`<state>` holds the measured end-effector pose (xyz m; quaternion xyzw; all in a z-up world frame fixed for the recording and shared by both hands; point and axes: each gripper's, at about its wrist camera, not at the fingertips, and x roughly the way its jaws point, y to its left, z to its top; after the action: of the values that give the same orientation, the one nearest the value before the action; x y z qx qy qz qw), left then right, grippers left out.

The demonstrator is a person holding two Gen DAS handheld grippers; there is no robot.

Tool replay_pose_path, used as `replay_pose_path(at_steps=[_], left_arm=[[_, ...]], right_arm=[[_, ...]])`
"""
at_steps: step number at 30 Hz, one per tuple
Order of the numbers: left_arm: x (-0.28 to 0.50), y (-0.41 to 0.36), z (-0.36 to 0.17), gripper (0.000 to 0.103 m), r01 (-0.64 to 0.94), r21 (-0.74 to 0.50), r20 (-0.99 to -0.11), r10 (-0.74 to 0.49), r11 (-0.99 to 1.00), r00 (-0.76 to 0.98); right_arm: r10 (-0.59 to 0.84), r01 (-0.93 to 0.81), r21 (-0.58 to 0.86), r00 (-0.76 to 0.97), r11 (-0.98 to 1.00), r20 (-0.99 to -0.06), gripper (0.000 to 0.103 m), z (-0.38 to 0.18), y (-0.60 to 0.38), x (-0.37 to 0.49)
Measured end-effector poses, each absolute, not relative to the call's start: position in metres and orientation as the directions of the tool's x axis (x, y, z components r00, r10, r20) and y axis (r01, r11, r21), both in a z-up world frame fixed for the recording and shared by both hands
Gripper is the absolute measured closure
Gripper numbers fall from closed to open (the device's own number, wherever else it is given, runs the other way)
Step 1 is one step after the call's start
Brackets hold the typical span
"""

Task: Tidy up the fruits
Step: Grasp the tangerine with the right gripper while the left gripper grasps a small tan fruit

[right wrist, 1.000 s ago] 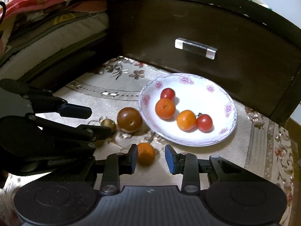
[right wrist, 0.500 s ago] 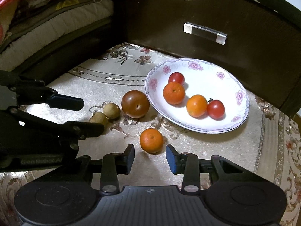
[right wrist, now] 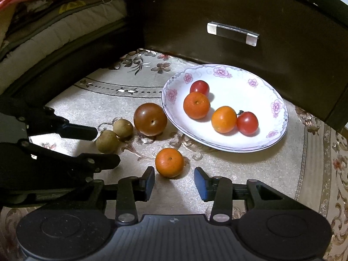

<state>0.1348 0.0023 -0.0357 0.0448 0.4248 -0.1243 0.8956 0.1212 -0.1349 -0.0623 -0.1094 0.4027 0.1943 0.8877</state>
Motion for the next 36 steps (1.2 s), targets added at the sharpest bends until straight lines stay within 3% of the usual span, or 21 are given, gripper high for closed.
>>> replay_pose_path(at_steps=[8, 24, 25, 27, 36], left_arm=[[0.137, 0.000, -0.037, 0.070, 0.266, -0.043, -0.776, -0.200, 0.963, 0.598], [0.139, -0.001, -0.038, 0.070, 0.254, -0.034, -0.773, -0.186, 0.967, 0.606], [0.139, -0.001, -0.038, 0.070, 0.253, -0.035, -0.773, -0.187, 0.967, 0.606], [0.140, -0.001, -0.038, 0.070, 0.254, -0.038, -0.774, -0.189, 0.966, 0.604], [0.128, -0.009, -0.033, 0.071, 0.312, -0.038, -0.775, -0.225, 0.949, 0.590]], right_arm=[[0.257, -0.415, -0.020, 0.600, 0.909, -0.757, 0.063, -0.065, -0.134, 0.128], [0.241, -0.415, -0.050, 0.616, 0.908, -0.750, 0.063, -0.069, -0.131, 0.131], [0.240, -0.416, -0.051, 0.616, 0.908, -0.750, 0.064, -0.069, -0.131, 0.131], [0.235, -0.418, -0.058, 0.615, 0.906, -0.753, 0.077, -0.068, -0.130, 0.131], [0.222, -0.423, -0.064, 0.591, 0.904, -0.775, 0.078, -0.062, -0.135, 0.123]])
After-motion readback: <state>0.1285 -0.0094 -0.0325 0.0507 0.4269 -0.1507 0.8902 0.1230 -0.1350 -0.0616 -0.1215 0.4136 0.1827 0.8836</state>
